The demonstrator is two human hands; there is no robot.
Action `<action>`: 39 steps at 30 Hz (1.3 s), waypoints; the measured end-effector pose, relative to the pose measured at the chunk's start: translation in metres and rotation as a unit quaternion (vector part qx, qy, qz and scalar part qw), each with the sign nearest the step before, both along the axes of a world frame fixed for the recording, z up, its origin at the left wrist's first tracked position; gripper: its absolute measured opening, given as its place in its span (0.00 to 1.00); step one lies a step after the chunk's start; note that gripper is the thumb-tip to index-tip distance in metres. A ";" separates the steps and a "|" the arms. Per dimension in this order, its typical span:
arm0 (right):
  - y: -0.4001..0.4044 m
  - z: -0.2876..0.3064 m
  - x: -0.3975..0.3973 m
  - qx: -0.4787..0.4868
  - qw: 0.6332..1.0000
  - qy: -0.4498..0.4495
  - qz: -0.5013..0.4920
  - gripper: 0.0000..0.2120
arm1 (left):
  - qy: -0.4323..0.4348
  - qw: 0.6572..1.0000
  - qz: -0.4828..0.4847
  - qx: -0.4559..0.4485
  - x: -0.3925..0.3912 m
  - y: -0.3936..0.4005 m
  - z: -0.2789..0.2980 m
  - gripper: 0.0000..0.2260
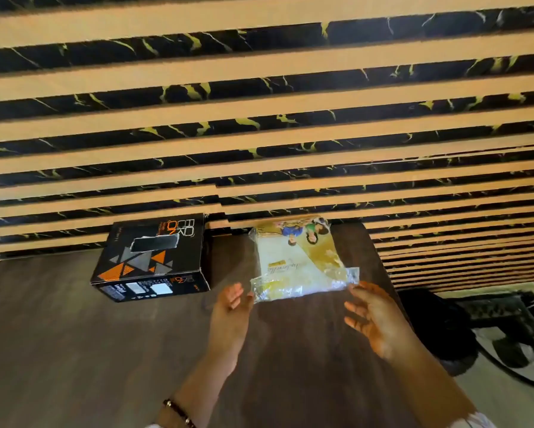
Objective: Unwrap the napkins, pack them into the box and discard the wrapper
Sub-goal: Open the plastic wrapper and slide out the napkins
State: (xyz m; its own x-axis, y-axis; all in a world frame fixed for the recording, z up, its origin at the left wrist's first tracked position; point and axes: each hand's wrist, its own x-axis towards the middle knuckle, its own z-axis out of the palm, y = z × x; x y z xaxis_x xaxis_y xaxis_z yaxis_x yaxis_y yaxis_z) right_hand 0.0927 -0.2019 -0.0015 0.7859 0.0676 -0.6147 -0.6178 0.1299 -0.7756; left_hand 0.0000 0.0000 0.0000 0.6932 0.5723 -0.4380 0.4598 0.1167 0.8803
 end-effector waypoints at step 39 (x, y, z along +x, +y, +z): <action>-0.027 -0.002 -0.286 -0.112 0.991 -0.040 -0.053 0.08 | 0.079 0.984 -0.124 -0.104 -0.246 0.013 -0.022 0.06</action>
